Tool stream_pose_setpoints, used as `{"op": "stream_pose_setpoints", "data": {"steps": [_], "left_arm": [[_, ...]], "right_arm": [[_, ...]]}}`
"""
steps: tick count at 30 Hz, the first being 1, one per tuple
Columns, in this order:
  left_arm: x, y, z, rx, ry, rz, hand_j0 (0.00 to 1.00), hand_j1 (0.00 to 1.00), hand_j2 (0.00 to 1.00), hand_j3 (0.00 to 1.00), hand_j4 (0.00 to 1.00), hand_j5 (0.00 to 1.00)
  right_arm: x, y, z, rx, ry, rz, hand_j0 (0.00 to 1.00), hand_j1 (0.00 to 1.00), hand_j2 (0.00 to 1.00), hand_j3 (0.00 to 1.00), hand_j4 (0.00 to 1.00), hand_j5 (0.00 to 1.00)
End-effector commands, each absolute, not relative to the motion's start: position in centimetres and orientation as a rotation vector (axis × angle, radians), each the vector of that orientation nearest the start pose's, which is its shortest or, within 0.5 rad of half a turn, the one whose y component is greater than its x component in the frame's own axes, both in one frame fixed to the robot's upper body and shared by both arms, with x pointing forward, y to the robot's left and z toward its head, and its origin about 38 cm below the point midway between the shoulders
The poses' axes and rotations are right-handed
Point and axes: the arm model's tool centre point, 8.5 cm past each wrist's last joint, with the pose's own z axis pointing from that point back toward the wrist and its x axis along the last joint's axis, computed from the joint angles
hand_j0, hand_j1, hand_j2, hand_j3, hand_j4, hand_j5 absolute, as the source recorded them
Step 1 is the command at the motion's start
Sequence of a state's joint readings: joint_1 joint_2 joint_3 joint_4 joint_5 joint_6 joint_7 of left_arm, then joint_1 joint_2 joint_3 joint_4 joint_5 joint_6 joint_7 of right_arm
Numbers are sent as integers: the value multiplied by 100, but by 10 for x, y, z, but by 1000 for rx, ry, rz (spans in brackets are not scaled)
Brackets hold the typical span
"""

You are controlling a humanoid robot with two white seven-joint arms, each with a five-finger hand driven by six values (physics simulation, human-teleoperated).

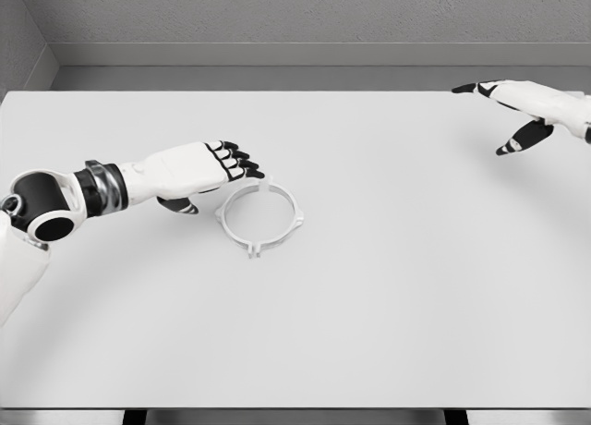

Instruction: Assemble PVC drainage pipe clamps

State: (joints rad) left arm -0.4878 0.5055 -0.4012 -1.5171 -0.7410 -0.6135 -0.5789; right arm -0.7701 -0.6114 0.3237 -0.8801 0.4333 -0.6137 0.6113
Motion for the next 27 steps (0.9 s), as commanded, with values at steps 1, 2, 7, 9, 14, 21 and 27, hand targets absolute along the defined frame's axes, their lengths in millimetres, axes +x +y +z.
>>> {"op": "stream_pose_setpoints", "data": {"steps": [1, 2, 7, 9, 14, 21, 27], "left_arm": [[429, 218, 178, -669, 2022, 2929, 100, 100, 100, 100, 100, 100], [429, 215, 176, -664, 2022, 2929, 100, 100, 100, 100, 100, 100], [430, 215, 174, -668, 2018, 2937, 100, 100, 100, 100, 100, 100], [432, 216, 169, -666, 2016, 2954, 100, 100, 100, 100, 100, 100], [434, 211, 165, -675, 1999, 2965, 100, 100, 100, 100, 100, 100], [437, 210, 159, -689, 1974, 2988, 100, 100, 100, 100, 100, 100], [441, 210, 157, -703, 1959, 3002, 100, 100, 100, 100, 100, 100]], "right_arm": [[509, -393, 210, -461, -1351, 1582, 100, 100, 100, 100, 100, 100], [509, -393, 210, -461, -1351, 1582, 100, 100, 100, 100, 100, 100], [508, -396, 207, -461, -1343, 1581, 100, 100, 100, 100, 100, 100], [508, -394, 207, -459, -1345, 1581, 100, 100, 100, 100, 100, 100], [508, -396, 208, -461, -1342, 1579, 100, 100, 100, 100, 100, 100], [508, -395, 207, -459, -1343, 1581, 100, 100, 100, 100, 100, 100], [509, -394, 208, -460, -1347, 1581, 100, 100, 100, 100, 100, 100]]}}
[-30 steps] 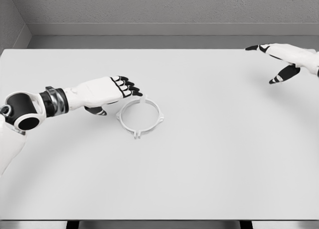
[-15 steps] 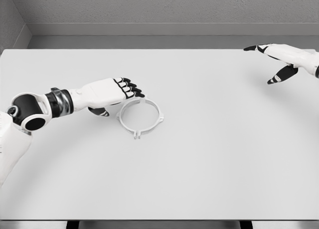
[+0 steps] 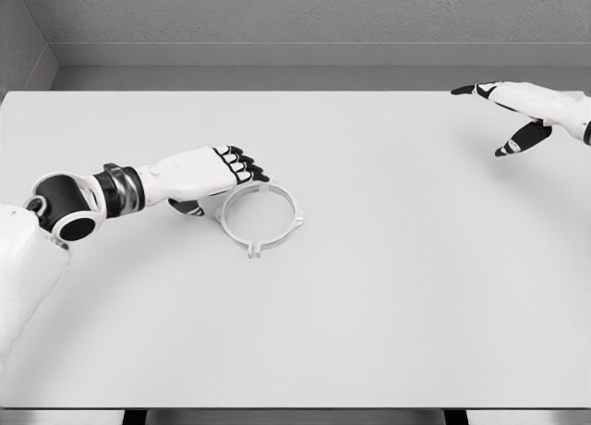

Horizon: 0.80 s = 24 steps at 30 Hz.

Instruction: Assemble PVC drainage pipe clamps

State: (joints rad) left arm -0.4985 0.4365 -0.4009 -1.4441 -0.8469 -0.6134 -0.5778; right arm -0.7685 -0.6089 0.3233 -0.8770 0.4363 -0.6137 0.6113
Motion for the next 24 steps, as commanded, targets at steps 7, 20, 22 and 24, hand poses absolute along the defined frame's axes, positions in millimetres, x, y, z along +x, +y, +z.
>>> {"op": "stream_pose_setpoints", "data": {"steps": [7, 20, 22, 24], "left_arm": [[441, 205, 155, 503, -1415, -2161, 100, 100, 100, 100, 100, 100], [442, 195, 155, 488, -1435, -2160, 100, 100, 100, 100, 100, 100], [442, 193, 154, 483, -1438, -2160, 100, 100, 100, 100, 100, 100], [442, 193, 154, 482, -1439, -2160, 100, 100, 100, 100, 100, 100]], "right_arm": [[509, -395, 208, -461, -1345, 1579, 100, 100, 100, 100, 100, 100], [509, -394, 208, -460, -1347, 1580, 100, 100, 100, 100, 100, 100], [509, -394, 207, -459, -1346, 1580, 100, 100, 100, 100, 100, 100], [509, -394, 208, -459, -1346, 1582, 100, 100, 100, 100, 100, 100]]}}
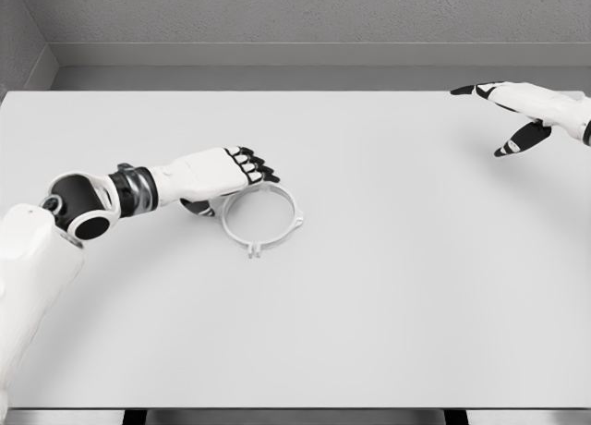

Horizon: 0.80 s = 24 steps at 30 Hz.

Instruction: Assemble PVC drainage pipe clamps

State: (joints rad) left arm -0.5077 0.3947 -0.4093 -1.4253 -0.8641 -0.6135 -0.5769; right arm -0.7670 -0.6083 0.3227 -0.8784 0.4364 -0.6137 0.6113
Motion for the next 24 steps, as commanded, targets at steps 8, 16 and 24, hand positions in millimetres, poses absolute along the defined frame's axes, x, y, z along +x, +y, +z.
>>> {"op": "stream_pose_setpoints", "data": {"steps": [8, 16, 24], "left_arm": [[442, 188, 154, -660, 1981, 2976, 100, 100, 100, 100, 100, 100], [442, 183, 154, -665, 1973, 2970, 100, 100, 100, 100, 100, 100], [453, 192, 163, -729, 1956, 2977, 100, 100, 100, 100, 100, 100]], "right_arm": [[508, -394, 207, -458, -1345, 1582, 100, 100, 100, 100, 100, 100], [509, -394, 208, -459, -1346, 1582, 100, 100, 100, 100, 100, 100], [509, -394, 208, -459, -1346, 1582, 100, 100, 100, 100, 100, 100]]}}
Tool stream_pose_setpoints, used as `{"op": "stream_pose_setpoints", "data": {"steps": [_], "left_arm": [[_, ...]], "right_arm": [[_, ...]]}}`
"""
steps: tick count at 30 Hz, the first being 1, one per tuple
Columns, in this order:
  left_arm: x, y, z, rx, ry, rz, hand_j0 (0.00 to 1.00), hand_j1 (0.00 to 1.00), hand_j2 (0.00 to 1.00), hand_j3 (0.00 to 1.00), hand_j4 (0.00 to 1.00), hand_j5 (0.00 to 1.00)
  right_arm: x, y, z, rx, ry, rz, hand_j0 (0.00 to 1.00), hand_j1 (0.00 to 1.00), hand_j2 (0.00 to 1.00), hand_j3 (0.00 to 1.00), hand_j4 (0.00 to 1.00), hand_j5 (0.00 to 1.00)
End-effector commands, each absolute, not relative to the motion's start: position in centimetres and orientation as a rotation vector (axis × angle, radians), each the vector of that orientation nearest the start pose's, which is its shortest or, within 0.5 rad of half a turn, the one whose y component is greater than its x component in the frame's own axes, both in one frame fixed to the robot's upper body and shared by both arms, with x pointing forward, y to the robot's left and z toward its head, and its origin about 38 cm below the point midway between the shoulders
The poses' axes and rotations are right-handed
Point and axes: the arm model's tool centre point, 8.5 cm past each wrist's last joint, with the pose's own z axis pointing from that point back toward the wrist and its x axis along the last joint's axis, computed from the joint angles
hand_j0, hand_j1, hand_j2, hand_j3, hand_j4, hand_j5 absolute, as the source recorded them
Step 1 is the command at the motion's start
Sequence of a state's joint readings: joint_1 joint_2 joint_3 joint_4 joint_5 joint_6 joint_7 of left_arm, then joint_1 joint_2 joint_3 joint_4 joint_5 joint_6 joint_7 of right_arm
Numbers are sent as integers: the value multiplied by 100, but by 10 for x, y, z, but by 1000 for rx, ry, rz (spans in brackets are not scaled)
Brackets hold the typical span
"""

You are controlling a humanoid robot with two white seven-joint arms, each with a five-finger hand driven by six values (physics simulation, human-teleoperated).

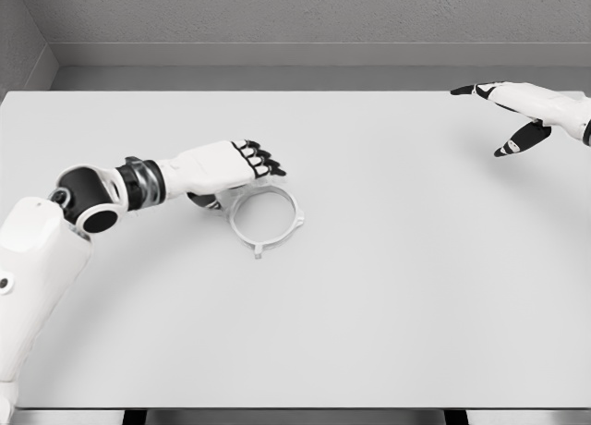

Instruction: Assemble PVC drainage pipe clamps

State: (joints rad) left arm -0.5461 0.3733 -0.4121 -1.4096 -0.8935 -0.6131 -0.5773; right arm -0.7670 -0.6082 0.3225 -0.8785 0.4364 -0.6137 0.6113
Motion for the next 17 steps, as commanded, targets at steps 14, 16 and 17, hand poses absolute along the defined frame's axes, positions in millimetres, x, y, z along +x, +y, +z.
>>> {"op": "stream_pose_setpoints", "data": {"steps": [14, 16, 17], "left_arm": [[460, 274, 197, -752, 2241, 2961, 100, 100, 100, 100, 100, 100], [460, 274, 198, -754, 2243, 2960, 100, 100, 100, 100, 100, 100], [460, 273, 198, -752, 2245, 2959, 100, 100, 100, 100, 100, 100]], "right_arm": [[509, -395, 208, -461, -1346, 1580, 100, 100, 100, 100, 100, 100], [509, -394, 208, -461, -1345, 1582, 100, 100, 100, 100, 100, 100], [509, -394, 208, -461, -1345, 1582, 100, 100, 100, 100, 100, 100]]}}
